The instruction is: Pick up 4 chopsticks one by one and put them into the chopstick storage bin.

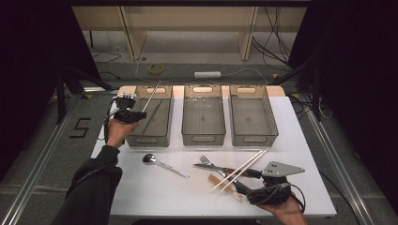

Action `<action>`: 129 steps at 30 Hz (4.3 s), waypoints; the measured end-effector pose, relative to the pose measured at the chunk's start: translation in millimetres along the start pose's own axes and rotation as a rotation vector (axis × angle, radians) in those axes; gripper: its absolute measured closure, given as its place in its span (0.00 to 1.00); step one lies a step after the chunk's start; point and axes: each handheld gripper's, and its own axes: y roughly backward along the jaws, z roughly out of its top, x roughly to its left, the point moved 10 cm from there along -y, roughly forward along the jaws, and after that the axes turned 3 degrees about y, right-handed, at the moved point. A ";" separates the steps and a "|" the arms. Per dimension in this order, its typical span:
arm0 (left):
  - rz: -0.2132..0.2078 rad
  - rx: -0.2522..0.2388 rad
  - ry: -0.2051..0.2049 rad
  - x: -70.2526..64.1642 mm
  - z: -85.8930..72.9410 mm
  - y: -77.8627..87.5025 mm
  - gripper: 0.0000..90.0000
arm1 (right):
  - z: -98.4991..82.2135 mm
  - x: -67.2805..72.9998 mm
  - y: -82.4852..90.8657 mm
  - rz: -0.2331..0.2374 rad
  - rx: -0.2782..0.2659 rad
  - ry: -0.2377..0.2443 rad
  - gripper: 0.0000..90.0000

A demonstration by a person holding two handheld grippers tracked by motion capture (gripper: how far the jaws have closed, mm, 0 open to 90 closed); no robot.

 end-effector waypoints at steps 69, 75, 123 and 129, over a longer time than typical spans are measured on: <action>-0.259 -0.142 -0.261 -151.5 -121.7 89.6 0.22 | -9.7 -41.6 -25.3 -0.028 0.276 0.321 0.37; -0.274 -0.130 -0.289 -172.3 -127.7 87.1 0.21 | -7.4 -42.0 -21.0 -0.043 0.231 0.260 0.36; -0.324 0.075 -0.407 -266.3 -129.0 17.6 0.35 | -9.0 -38.5 16.0 -0.130 0.039 0.020 0.33; -0.319 0.088 -0.417 -267.5 -130.4 12.1 0.36 | -9.1 -36.7 15.4 -0.128 0.041 0.024 0.33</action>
